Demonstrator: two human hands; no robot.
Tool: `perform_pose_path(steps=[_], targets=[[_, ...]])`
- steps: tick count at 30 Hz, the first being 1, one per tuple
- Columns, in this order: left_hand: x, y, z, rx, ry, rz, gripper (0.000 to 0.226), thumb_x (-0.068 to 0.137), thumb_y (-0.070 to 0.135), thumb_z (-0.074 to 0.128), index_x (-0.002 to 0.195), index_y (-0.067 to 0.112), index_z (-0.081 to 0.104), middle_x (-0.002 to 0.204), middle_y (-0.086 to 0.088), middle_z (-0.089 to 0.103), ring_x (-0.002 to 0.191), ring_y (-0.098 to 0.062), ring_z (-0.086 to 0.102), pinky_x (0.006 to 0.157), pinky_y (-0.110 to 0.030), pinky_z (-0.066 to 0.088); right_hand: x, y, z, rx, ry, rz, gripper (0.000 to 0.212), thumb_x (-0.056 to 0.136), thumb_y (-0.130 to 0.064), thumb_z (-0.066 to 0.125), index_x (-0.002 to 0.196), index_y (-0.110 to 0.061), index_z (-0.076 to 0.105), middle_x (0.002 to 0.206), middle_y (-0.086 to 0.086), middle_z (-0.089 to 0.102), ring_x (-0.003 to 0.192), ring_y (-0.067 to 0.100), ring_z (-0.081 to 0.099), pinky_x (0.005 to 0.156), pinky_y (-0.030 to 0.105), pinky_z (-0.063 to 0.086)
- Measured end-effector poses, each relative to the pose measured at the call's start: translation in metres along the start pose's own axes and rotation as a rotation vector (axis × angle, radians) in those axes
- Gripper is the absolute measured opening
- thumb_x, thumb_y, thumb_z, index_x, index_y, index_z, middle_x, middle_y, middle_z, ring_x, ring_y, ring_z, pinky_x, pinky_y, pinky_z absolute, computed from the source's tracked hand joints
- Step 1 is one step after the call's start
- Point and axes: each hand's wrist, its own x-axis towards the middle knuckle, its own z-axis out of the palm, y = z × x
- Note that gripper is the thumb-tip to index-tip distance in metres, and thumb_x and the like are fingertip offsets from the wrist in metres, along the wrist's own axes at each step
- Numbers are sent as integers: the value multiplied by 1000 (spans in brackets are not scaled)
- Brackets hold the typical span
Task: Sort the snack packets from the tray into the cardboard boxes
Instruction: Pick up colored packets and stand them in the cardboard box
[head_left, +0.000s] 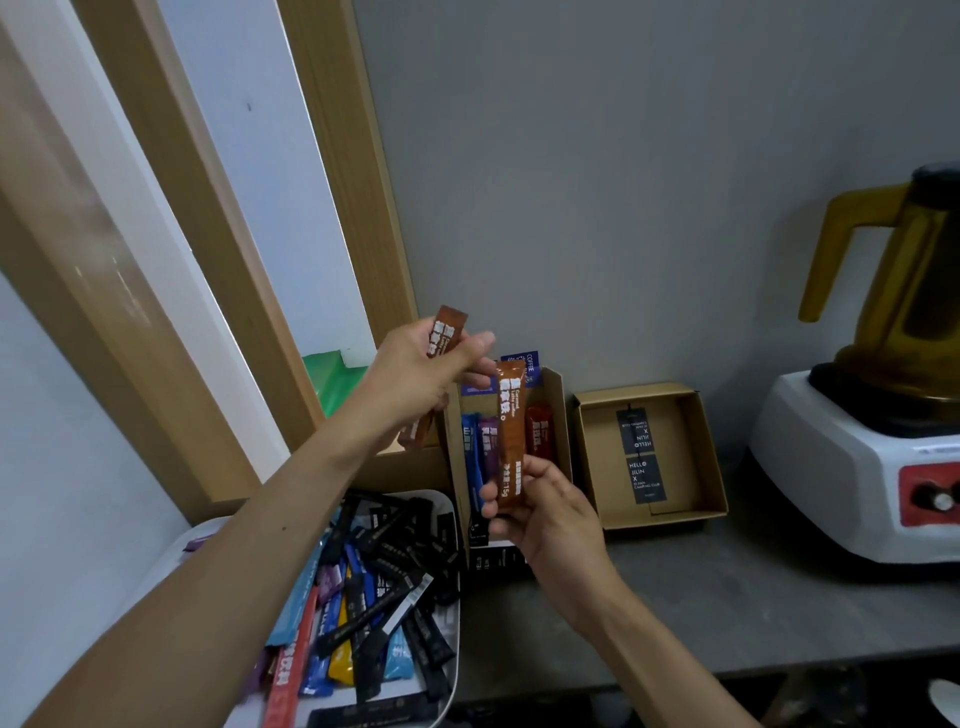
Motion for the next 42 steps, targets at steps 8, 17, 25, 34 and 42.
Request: perform_pose_path(steps=[8,17,25,34,42], targets=[[-1,-17,7,173,-5,69,34,83,25,82,113,26,65,89,11,79,91,-1,74,76,-25,57,-4,8,-9,-335,35,-142,26,102,-29,56,121,-13,66,107,9,77,95,24,75,79,30,59],[4,-31,14,212,154,93,37,85,31,81,117,27,63,91,12,76,92,2,71,79,-23,54,26,3,-20,-716,128,-185,10,97,-30,67,106,-26,70,103,-4,76,96,10,73,85,31,61],[0,-18,15,-471,132,-187,24,109,20,39,122,16,58,112,-16,72,99,-24,69,69,-31,51,63,44,-23,-1243,302,-106,5,99,-34,65,98,-30,67,90,-8,71,85,7,68,74,31,59],[-4,-24,6,-377,203,-127,27,110,13,38,119,15,63,99,-11,64,93,-24,71,89,-42,61,71,52,-22,-1325,274,-178,9,98,-18,67,103,-26,67,90,-14,66,76,-8,58,62,12,43],[-2,-24,7,-427,136,-144,27,106,10,49,132,14,59,115,-13,69,99,-24,76,88,-42,62,61,45,-21,-1359,266,-239,12,98,-30,67,110,-28,67,101,-12,68,94,2,65,83,27,59]])
